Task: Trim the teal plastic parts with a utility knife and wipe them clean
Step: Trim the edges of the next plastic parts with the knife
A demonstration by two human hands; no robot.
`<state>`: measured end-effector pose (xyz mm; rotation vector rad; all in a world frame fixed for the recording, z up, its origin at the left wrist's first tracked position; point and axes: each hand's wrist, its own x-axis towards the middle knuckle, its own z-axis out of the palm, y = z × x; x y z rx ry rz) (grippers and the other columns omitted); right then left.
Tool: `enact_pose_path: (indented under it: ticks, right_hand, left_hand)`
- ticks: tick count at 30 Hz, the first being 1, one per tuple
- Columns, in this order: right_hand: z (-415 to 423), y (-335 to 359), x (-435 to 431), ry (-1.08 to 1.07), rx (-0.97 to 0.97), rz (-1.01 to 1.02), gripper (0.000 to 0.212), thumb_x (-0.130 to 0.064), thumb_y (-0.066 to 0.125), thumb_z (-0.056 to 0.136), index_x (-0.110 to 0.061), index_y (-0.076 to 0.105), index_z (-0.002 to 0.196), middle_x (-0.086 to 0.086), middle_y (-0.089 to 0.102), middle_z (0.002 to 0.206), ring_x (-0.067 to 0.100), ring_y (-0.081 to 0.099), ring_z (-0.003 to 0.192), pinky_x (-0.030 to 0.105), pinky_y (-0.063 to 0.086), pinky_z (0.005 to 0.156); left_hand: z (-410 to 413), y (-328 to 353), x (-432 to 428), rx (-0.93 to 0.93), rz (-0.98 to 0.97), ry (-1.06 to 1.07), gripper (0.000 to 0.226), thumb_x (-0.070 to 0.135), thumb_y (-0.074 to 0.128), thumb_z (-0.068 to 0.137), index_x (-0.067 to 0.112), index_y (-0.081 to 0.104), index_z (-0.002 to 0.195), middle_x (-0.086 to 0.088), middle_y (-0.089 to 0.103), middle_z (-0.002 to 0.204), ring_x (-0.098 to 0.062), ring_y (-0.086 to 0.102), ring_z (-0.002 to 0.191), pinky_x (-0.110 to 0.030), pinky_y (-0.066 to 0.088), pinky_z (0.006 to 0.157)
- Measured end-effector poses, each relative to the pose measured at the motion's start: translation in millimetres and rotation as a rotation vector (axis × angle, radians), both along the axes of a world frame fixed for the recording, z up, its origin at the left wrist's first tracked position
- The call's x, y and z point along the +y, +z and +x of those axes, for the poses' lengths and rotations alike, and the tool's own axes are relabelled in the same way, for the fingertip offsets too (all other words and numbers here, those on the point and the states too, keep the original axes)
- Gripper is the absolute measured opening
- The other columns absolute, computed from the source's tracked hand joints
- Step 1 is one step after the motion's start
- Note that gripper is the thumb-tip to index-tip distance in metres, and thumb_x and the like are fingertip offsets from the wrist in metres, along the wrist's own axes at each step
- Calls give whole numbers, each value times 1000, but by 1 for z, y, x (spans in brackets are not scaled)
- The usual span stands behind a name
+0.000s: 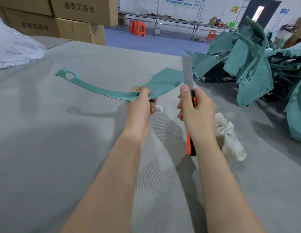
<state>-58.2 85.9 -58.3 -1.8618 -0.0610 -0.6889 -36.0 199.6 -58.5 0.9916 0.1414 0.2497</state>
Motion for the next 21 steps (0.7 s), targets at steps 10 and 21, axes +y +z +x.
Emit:
enact_pose_path:
  ticks: [10,21]
  right_hand:
    - [-2,2,2,67,49,-3,26,-39,61,93,-15,60,85,18,67,83,30,61,64,29,51,52]
    - [3,7,-20,92,154,658,19,-15,64,92,-12,56,75,-5,51,48,9,48,40,20,41,42]
  left_hand:
    - [-4,-2,-1,-142,118,-58,13,12,53,92,18,46,84,10,52,54,-7,43,51,-20,38,54]
    - [-19,0,-6,-385,930,-410,48,-6,50,84,27,48,118,19,55,109,-10,54,102,-21,44,91]
